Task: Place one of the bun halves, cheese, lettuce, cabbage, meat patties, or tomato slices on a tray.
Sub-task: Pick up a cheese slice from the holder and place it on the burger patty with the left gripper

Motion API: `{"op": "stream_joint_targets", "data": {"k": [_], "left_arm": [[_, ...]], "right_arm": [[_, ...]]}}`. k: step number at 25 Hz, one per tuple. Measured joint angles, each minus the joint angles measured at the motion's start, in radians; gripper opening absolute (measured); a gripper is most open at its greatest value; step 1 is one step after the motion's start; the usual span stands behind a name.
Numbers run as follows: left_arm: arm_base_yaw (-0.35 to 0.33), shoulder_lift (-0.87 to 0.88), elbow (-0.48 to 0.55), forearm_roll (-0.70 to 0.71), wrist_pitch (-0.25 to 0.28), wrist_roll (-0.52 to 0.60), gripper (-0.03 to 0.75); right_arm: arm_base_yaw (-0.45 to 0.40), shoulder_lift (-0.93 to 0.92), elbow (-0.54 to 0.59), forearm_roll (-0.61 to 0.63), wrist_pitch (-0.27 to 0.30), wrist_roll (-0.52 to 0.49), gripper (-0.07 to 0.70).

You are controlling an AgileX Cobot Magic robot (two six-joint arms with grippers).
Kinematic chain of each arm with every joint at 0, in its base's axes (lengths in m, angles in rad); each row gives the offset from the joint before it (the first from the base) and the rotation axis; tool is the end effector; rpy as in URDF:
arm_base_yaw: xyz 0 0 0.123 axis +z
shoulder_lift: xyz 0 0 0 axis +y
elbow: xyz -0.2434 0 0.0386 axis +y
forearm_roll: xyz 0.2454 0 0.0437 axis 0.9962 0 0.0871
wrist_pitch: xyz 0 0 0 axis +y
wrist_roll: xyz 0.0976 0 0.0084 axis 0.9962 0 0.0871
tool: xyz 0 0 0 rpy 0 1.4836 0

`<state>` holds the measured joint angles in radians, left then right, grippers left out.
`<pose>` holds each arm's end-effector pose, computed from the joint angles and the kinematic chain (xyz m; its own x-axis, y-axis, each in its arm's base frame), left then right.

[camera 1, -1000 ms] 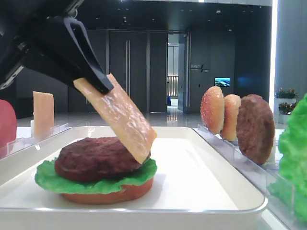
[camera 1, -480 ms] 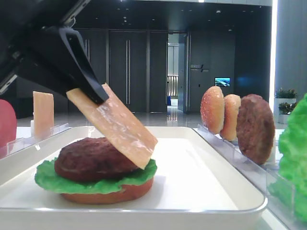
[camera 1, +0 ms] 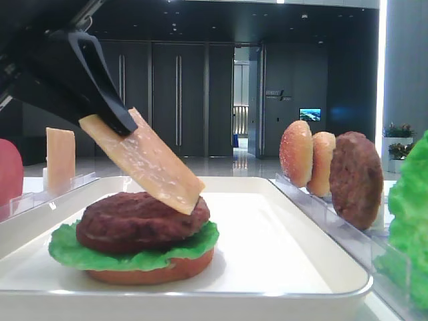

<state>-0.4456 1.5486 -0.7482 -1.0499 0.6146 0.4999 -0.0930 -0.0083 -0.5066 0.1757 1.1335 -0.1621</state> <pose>0.2292 -0.1639 0.1479 -0.9667 0.0369 -0.2532 0.1889 0.7702 -0.6091 0.0333 0.0125 0.2698 -0.4936 -0.0402 -0.8687 -0.0880 0.9961 0.0039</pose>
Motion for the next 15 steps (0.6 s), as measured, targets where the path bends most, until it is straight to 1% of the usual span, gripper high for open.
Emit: {"op": "stream_joint_targets", "data": {"k": [2,4,5,9,11,13,15], "left_arm": [[0.000,0.000,0.000,0.000,0.001,0.000,0.042],[0.000,0.000,0.000,0.001,0.007,0.000,0.076],[0.000,0.000,0.000,0.003,0.010,0.000,0.111],[0.000,-0.001,0.000,0.008,0.023,0.000,0.289],[0.000,-0.002,0.000,0.008,0.023,0.000,0.353],[0.000,-0.003,0.000,0.013,0.026,-0.008,0.384],[0.000,-0.004,0.000,0.022,0.029,-0.014,0.395]], "right_arm": [[0.000,0.000,0.000,0.000,0.000,0.000,0.486],[0.000,0.000,0.000,0.000,0.000,0.000,0.486],[0.000,0.000,0.000,0.000,0.000,0.000,0.486],[0.000,0.000,0.000,0.000,0.000,0.000,0.486],[0.000,0.000,0.000,0.000,0.000,0.000,0.486],[0.000,0.000,0.000,0.000,0.000,0.000,0.486],[0.000,0.000,0.000,0.000,0.000,0.000,0.486]]}}
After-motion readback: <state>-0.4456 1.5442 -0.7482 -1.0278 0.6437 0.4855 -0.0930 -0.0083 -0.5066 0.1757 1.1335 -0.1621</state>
